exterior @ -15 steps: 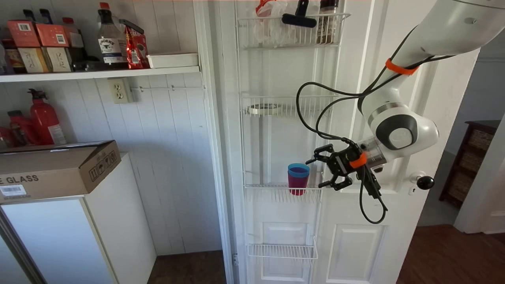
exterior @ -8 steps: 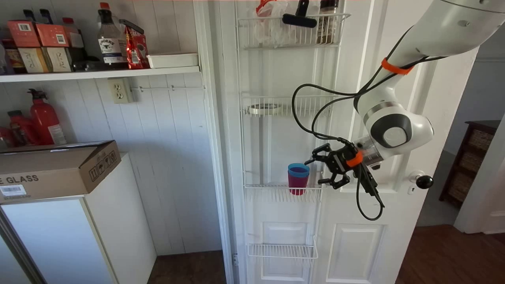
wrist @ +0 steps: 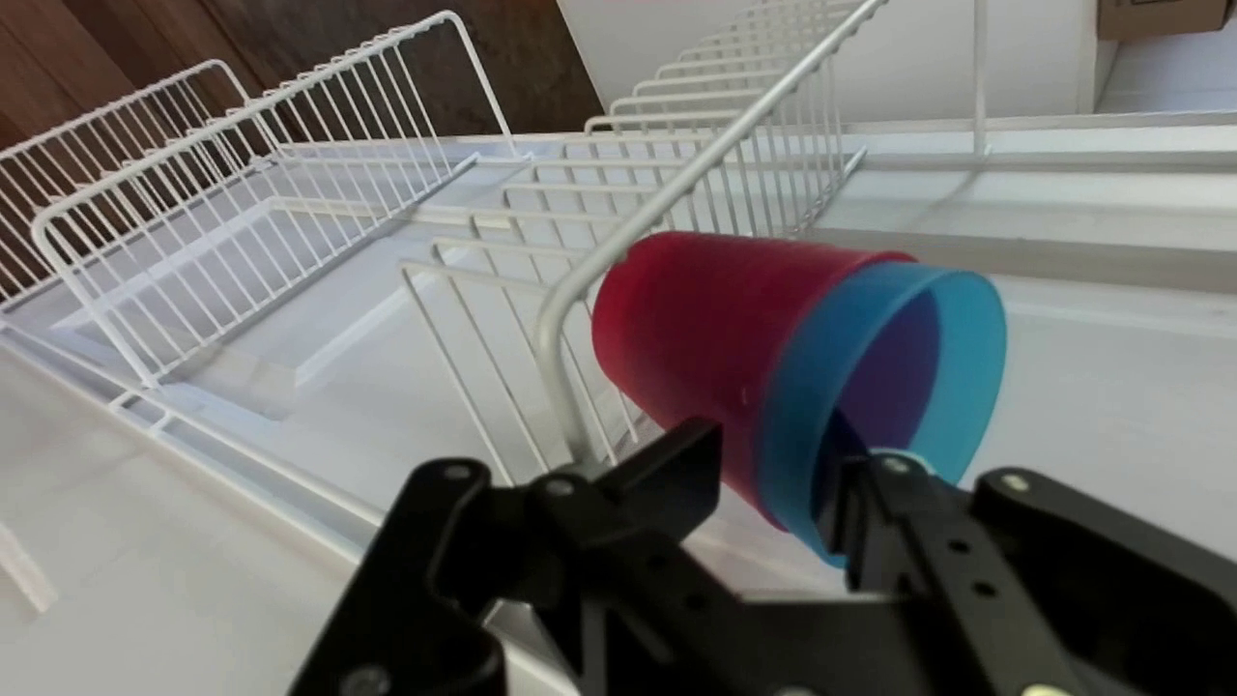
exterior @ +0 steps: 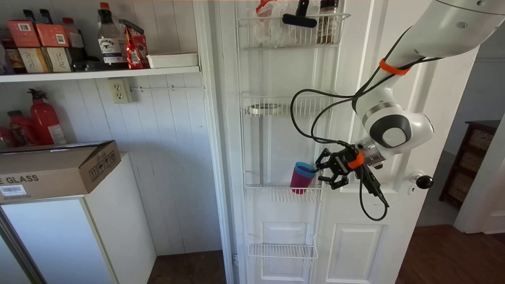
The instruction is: Unstack the cups
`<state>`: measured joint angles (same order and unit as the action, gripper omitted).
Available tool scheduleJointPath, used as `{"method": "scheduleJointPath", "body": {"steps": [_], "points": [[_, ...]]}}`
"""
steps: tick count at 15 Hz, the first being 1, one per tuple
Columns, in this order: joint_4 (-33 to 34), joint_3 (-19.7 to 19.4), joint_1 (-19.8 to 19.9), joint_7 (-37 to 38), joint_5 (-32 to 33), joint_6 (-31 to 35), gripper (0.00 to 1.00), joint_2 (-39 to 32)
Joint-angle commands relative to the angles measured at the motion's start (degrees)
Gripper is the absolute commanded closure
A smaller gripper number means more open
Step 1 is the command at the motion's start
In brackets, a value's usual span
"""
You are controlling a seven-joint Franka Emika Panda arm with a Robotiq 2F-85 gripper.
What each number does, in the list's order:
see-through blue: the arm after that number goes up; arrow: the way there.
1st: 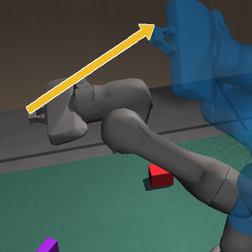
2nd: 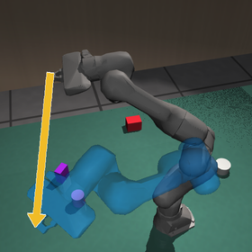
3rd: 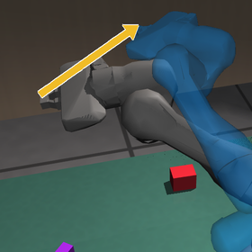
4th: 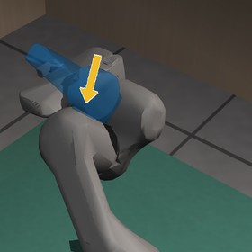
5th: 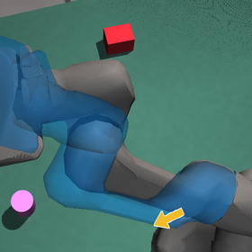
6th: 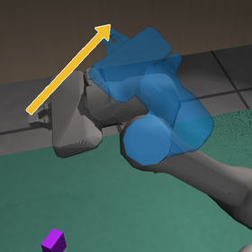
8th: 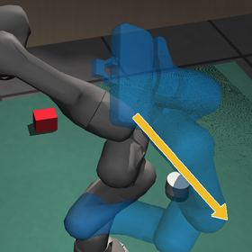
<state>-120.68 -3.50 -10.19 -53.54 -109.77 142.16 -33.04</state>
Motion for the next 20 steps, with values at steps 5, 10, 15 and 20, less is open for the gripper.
{"method": "scheduleJointPath", "body": {"steps": [5, 10, 15, 20], "points": [[2.30, 0.68, -1.03, 1.78, 3.05, 4.41, 0.98, 0.35], [1.91, 0.99, -2.92, 4.47, 11.82, 9.96, 0.98, 2.25], [1.76, 2.01, -1.84, 14.73, 25.03, 12.29, 0.98, 2.84], [1.05, 0.52, -2.90, 17.16, 26.48, 11.28, 0.56, 3.29]]}}
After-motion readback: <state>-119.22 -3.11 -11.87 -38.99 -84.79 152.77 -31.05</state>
